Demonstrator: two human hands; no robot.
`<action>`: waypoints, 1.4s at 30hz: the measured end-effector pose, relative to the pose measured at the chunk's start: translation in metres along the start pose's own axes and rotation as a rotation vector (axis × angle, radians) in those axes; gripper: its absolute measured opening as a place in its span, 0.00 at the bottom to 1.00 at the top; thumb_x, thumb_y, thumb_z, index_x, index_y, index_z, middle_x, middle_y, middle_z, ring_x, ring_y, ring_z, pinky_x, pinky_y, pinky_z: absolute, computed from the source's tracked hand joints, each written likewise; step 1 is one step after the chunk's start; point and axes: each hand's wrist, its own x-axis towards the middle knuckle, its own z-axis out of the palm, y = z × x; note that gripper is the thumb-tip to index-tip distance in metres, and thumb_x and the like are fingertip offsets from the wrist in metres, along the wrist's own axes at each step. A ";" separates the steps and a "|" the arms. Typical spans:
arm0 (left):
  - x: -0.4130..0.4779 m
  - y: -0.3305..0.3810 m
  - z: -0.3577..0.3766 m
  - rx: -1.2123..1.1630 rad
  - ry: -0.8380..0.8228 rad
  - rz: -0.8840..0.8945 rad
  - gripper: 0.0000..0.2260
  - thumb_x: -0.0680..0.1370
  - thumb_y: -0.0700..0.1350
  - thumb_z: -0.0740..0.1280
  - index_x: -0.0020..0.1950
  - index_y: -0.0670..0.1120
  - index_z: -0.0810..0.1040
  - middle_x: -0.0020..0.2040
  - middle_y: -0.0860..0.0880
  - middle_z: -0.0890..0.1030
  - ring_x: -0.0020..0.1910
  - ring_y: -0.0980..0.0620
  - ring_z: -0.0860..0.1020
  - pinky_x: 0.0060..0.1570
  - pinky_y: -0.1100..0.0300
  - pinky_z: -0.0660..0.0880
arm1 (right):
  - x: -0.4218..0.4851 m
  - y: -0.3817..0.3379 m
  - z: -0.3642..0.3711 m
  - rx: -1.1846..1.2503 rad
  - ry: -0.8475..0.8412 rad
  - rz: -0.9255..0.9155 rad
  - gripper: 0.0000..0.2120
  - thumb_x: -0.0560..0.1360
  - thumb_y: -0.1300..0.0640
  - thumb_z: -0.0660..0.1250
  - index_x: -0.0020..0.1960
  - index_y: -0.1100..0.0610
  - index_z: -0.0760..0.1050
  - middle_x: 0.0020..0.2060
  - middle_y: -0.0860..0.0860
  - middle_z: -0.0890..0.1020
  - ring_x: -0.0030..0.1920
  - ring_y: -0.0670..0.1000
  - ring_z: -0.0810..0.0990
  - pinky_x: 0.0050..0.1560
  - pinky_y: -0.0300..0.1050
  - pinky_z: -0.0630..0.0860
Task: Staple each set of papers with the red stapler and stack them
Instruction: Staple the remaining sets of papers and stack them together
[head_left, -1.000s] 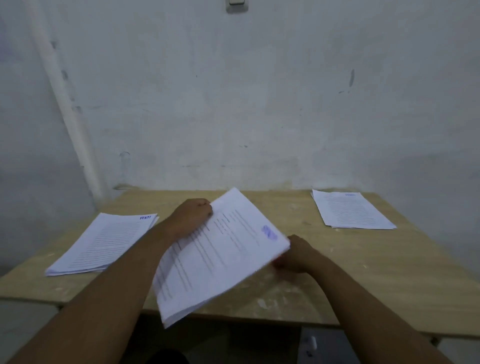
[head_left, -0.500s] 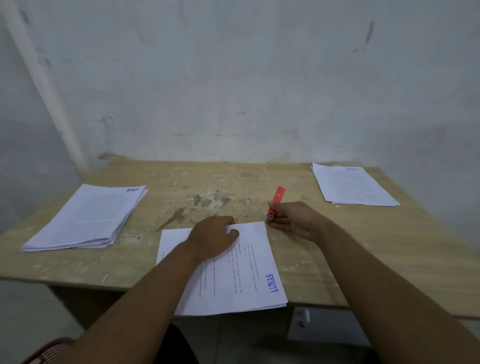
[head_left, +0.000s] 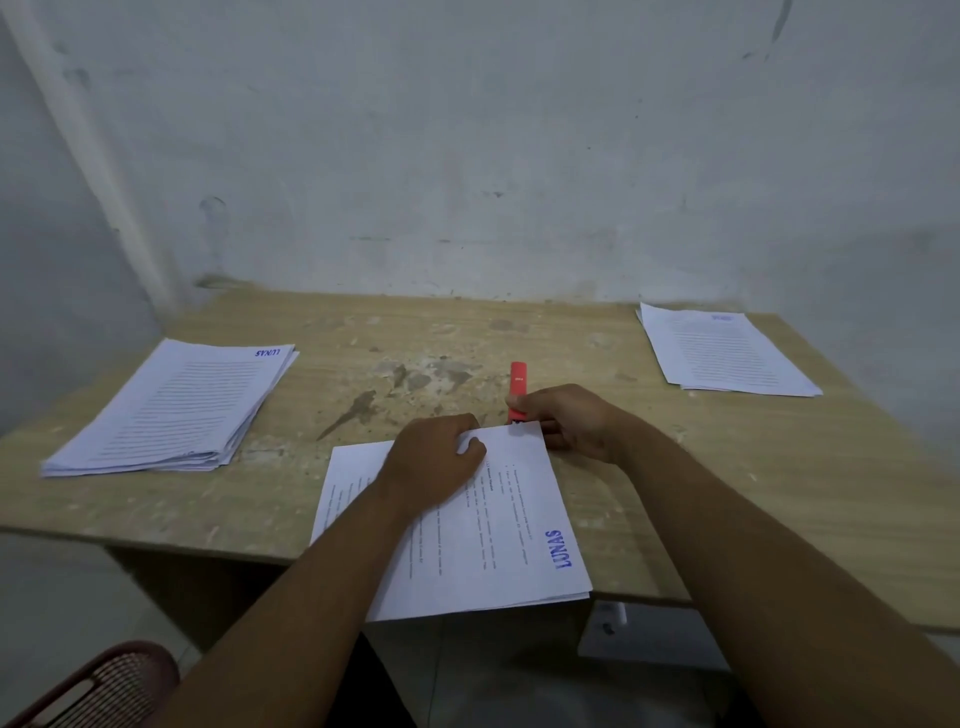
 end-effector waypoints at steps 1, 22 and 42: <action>0.000 -0.001 0.000 -0.006 0.001 0.005 0.11 0.78 0.47 0.64 0.36 0.50 0.67 0.30 0.50 0.71 0.31 0.53 0.72 0.32 0.62 0.64 | 0.000 0.000 0.003 -0.018 0.000 0.001 0.20 0.75 0.48 0.79 0.56 0.65 0.86 0.54 0.59 0.88 0.52 0.58 0.88 0.60 0.55 0.83; -0.002 -0.003 0.002 -0.005 0.004 0.032 0.08 0.80 0.47 0.64 0.41 0.50 0.74 0.34 0.52 0.76 0.35 0.54 0.75 0.35 0.60 0.69 | 0.000 0.006 0.017 -0.121 0.066 0.002 0.14 0.71 0.52 0.82 0.53 0.59 0.89 0.51 0.55 0.89 0.51 0.59 0.89 0.60 0.57 0.84; -0.002 -0.002 0.000 -0.002 0.004 0.048 0.08 0.80 0.47 0.64 0.40 0.51 0.72 0.33 0.52 0.75 0.34 0.54 0.75 0.34 0.59 0.67 | -0.001 0.004 0.024 -0.135 0.137 0.038 0.10 0.72 0.57 0.81 0.51 0.60 0.89 0.48 0.56 0.89 0.46 0.59 0.88 0.51 0.55 0.86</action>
